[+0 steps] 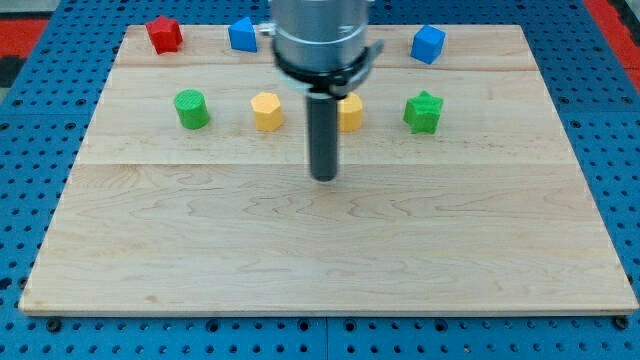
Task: Slightly move the blue cube towards down
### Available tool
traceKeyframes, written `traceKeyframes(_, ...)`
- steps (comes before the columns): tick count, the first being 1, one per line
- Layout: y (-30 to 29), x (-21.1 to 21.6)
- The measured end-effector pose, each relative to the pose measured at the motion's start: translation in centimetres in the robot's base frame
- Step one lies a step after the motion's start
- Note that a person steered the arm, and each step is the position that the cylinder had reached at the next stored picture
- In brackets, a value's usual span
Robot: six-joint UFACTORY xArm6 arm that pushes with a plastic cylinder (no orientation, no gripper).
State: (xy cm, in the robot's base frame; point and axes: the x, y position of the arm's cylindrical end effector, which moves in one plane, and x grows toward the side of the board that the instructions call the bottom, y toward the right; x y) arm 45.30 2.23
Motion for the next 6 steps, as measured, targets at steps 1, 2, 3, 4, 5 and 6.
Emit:
traceKeyframes(1, 10.1, -0.3)
traceKeyframes(2, 13.6, -4.1)
traceKeyframes(3, 15.5, -9.5)
traceKeyframes(4, 17.5, -13.4)
traceKeyframes(5, 18.8, -18.9)
traceKeyframes(6, 20.9, -24.4)
